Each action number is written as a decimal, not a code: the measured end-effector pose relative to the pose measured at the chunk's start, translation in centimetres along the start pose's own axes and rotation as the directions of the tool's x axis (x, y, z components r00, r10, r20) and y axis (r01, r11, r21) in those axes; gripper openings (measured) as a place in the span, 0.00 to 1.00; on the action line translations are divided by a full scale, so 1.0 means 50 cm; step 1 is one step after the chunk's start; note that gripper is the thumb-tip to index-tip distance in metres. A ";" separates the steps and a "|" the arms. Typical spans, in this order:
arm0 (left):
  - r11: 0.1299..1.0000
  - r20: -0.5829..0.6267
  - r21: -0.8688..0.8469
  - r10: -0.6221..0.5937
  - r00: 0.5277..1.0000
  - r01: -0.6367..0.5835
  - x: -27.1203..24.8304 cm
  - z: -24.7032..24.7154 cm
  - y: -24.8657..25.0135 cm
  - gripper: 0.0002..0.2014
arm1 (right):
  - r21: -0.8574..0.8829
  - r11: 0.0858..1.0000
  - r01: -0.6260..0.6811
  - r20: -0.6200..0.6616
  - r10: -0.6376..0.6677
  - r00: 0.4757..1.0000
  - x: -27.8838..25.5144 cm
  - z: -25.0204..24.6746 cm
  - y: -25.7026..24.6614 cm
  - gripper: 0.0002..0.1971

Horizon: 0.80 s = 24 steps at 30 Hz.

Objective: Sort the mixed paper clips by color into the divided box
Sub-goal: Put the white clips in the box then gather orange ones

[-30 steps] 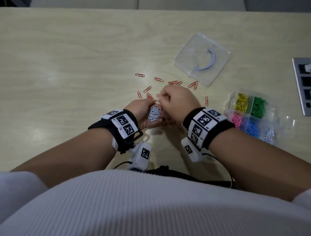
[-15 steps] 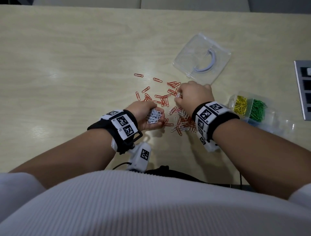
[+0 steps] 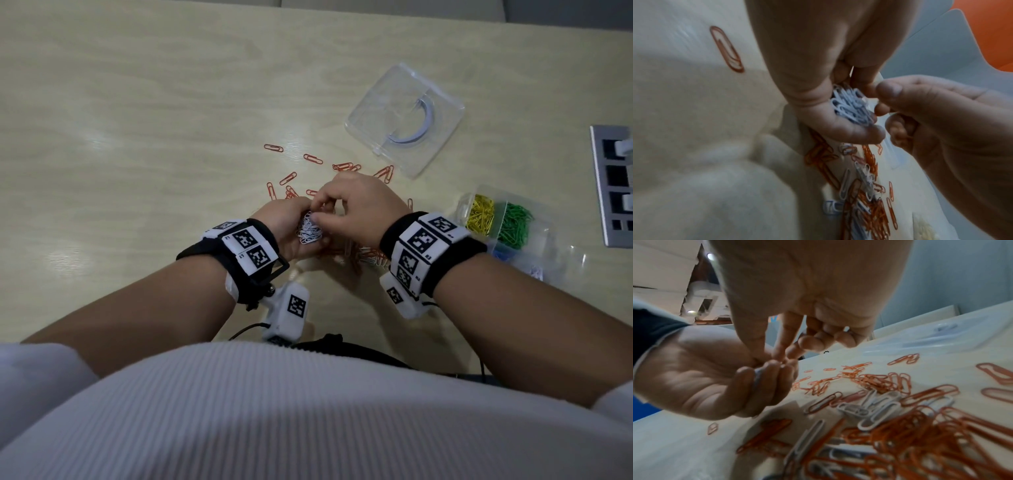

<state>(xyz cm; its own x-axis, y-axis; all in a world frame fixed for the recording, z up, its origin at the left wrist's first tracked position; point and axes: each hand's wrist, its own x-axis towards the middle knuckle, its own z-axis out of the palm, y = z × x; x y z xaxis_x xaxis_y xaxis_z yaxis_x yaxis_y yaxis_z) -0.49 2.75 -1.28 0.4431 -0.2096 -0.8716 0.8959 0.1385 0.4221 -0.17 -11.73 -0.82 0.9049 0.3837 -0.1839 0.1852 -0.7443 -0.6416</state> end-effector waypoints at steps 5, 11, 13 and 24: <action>1.000 0.036 -0.013 -0.013 0.999 0.014 -0.001 -0.015 -0.001 0.14 | -0.253 0.961 -0.112 -0.012 0.113 0.993 -0.004 -0.005 0.032 0.07; 0.999 0.010 0.054 -0.007 1.000 0.006 -0.007 -0.019 0.002 0.17 | -0.432 0.892 -0.129 0.145 0.210 0.967 -0.018 0.003 0.034 0.02; 0.998 0.000 0.059 -0.020 1.000 0.020 -0.008 -0.019 0.000 0.17 | -0.426 0.897 -0.114 0.149 0.194 0.970 -0.020 0.002 0.030 0.00; 0.997 -0.017 0.063 -0.044 0.999 0.045 -0.002 -0.030 -0.003 0.18 | -0.229 0.948 -0.220 0.055 0.239 0.970 -0.019 -0.023 0.024 0.04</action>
<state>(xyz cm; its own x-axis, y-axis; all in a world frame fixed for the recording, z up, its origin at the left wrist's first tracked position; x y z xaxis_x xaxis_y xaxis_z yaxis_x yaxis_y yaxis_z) -0.73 4.18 -1.62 0.4026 -0.1991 -0.8934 0.9152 0.0675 0.3974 -0.37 -13.62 -0.58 0.9007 0.2243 -0.3720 0.0641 -0.9156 -0.3969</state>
